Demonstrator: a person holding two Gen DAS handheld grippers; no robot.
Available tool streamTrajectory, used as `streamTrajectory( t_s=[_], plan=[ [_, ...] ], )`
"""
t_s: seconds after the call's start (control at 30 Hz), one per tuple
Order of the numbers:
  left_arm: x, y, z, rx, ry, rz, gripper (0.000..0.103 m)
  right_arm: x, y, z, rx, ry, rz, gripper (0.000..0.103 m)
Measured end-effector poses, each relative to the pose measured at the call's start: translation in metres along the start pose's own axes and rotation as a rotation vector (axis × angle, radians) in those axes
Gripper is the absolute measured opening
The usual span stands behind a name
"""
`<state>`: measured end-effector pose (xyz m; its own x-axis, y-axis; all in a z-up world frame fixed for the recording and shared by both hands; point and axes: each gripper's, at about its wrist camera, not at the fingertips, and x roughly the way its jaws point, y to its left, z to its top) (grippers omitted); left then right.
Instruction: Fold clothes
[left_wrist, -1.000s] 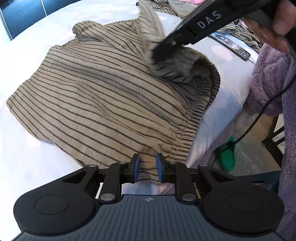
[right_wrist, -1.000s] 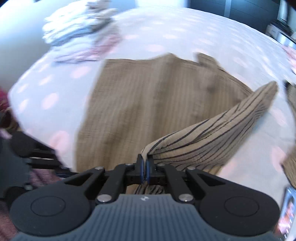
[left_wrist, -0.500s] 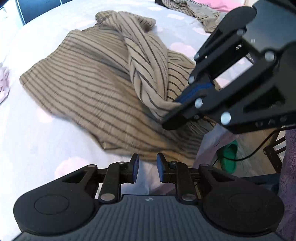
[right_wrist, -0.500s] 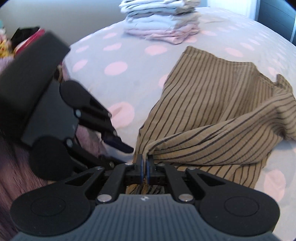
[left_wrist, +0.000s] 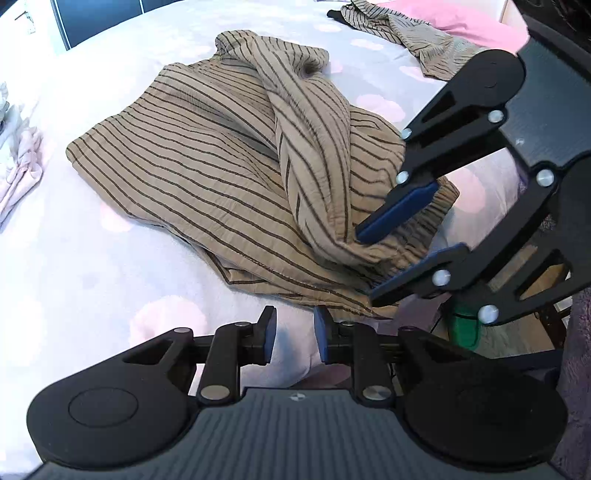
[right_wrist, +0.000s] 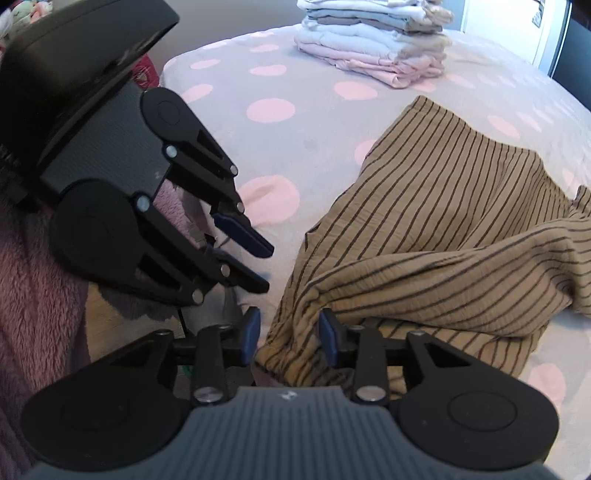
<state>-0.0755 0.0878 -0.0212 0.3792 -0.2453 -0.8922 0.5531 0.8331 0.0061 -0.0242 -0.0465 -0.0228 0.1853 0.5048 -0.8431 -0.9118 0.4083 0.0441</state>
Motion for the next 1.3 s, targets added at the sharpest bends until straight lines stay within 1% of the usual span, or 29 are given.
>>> streamTrajectory(
  t_s=[0.13, 0.2, 0.27, 0.33, 0.4, 0.43, 0.53, 0.67, 0.77, 0.9, 0.97, 1.07, 1.17, 1.23, 1.3],
  plan=[
    [-0.014, -0.007, 0.001, 0.014, -0.046, 0.001, 0.020, -0.017, 0.003, -0.011, -0.045, -0.012, -0.017, 0.050],
    [-0.019, -0.012, 0.003, 0.045, -0.079, -0.013, 0.020, -0.025, 0.005, -0.020, -0.079, -0.005, -0.035, 0.058],
    [-0.025, -0.019, 0.004, 0.092, -0.108, -0.030, 0.023, -0.031, 0.004, -0.029, -0.095, 0.003, -0.057, 0.062],
    [-0.029, -0.028, 0.005, 0.149, -0.138, -0.041, 0.031, -0.036, 0.001, -0.038, -0.089, 0.009, -0.084, 0.062],
    [-0.033, -0.039, 0.006, 0.209, -0.163, -0.057, 0.034, -0.039, -0.003, -0.047, -0.072, 0.015, -0.107, 0.062],
    [-0.035, -0.045, 0.006, 0.233, -0.171, -0.065, 0.037, -0.040, -0.005, -0.050, -0.060, 0.017, -0.118, 0.062],
    [-0.037, -0.058, 0.006, 0.308, -0.185, -0.070, 0.041, -0.041, -0.011, -0.062, -0.030, 0.028, -0.147, 0.062],
    [-0.030, -0.071, 0.006, 0.432, -0.180, 0.003, 0.041, -0.041, -0.018, -0.076, 0.000, 0.045, -0.191, 0.062],
    [-0.027, -0.073, 0.004, 0.492, -0.172, 0.039, 0.041, -0.043, -0.025, -0.085, 0.036, 0.048, -0.206, 0.062],
    [-0.015, -0.078, -0.001, 0.582, -0.138, 0.076, 0.041, -0.042, -0.033, -0.093, 0.091, 0.047, -0.201, 0.062],
    [-0.009, -0.076, -0.004, 0.620, -0.140, 0.083, 0.041, -0.041, -0.035, -0.095, 0.113, 0.047, -0.189, 0.062],
    [-0.001, -0.080, -0.010, 0.696, -0.158, 0.123, 0.041, -0.041, -0.036, -0.097, 0.121, 0.045, -0.180, 0.062],
    [0.007, -0.087, -0.018, 0.804, -0.187, 0.174, 0.041, -0.041, -0.036, -0.097, 0.122, 0.044, -0.178, 0.062],
    [0.012, -0.092, -0.026, 0.888, -0.216, 0.222, 0.041, -0.041, -0.036, -0.097, 0.133, 0.043, -0.173, 0.062],
    [0.017, -0.099, -0.039, 0.995, -0.246, 0.294, 0.041, -0.041, -0.036, -0.097, 0.142, 0.043, -0.169, 0.062]
  ],
)
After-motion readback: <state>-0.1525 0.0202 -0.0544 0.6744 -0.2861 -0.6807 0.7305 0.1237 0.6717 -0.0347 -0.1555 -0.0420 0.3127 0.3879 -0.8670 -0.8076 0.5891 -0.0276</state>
